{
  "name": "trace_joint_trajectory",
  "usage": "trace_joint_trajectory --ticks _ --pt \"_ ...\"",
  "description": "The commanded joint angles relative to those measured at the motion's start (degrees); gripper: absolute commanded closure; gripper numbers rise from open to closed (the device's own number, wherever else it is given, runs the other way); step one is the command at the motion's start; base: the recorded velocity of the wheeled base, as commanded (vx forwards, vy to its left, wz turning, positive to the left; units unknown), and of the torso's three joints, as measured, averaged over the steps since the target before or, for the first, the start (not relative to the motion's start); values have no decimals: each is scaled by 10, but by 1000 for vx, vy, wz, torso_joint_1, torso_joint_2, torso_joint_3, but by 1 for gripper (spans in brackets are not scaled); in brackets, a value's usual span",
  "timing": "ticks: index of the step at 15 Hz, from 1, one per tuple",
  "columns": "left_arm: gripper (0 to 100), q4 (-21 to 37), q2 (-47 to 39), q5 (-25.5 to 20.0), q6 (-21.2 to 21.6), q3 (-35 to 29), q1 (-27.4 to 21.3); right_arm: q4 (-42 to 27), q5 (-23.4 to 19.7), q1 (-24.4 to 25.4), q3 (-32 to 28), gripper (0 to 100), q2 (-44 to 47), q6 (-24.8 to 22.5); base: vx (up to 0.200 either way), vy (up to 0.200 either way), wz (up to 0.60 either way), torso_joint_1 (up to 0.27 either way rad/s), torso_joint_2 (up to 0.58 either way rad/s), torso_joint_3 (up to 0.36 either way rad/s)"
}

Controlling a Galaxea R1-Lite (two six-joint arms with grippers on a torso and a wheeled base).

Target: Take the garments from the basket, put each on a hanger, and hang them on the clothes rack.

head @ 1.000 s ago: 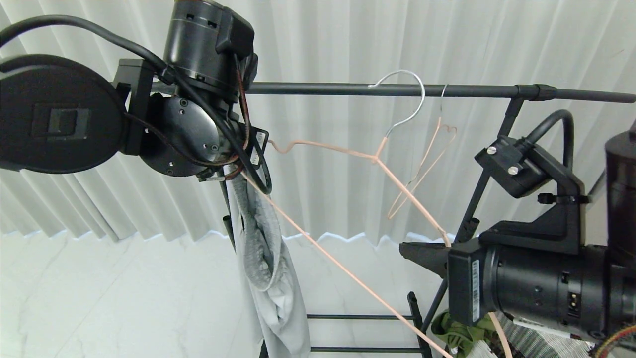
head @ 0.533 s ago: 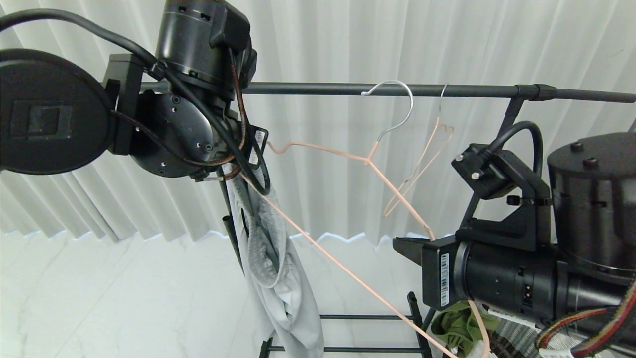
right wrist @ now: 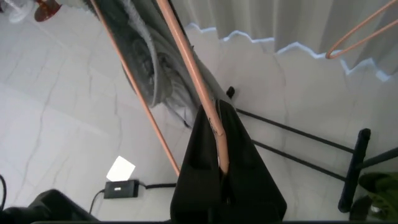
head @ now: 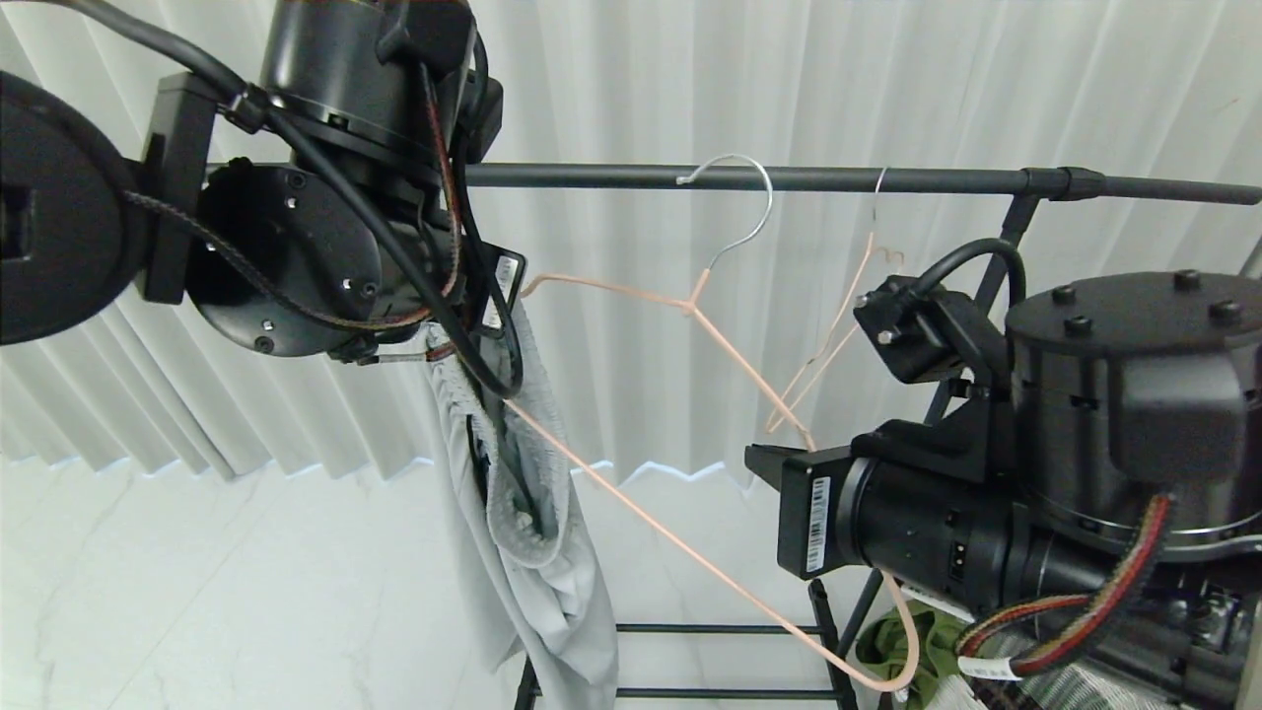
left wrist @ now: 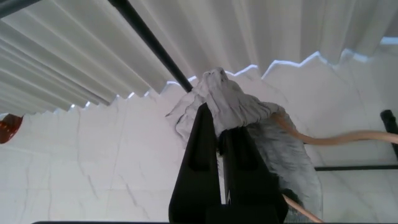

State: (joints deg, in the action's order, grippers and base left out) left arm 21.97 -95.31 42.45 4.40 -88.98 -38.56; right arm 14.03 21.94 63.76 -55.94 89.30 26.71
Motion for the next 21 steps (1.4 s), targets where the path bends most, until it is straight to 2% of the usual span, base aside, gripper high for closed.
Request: trace_joint_trajectory --ticks 1,7,11,13,16,20,21 --pt "100 1 11 0 0 0 -12 10 0 8 0 100 22 -6 0 0 0 0 0 0" --pt "100 14 43 -1 -24 2 -68 43 -1 19 4 100 33 -30 0 0 0 0 0 0" --pt "100 14 71 -3 -25 11 -113 86 -3 19 6 100 47 -75 0 0 0 0 0 0" --pt "100 14 72 -3 -48 9 -143 95 -4 20 6 100 56 -91 0 0 0 0 0 0" --pt "100 14 79 -4 -54 10 -177 96 -4 15 6 100 59 -106 0 0 0 0 0 0" --pt "100 15 99 -4 -51 55 -181 105 -1 -12 5 100 45 -134 0 0 0 0 0 0" --pt "100 15 105 -7 -48 64 -183 117 -3 -21 5 100 37 -159 0 0 0 0 0 0"
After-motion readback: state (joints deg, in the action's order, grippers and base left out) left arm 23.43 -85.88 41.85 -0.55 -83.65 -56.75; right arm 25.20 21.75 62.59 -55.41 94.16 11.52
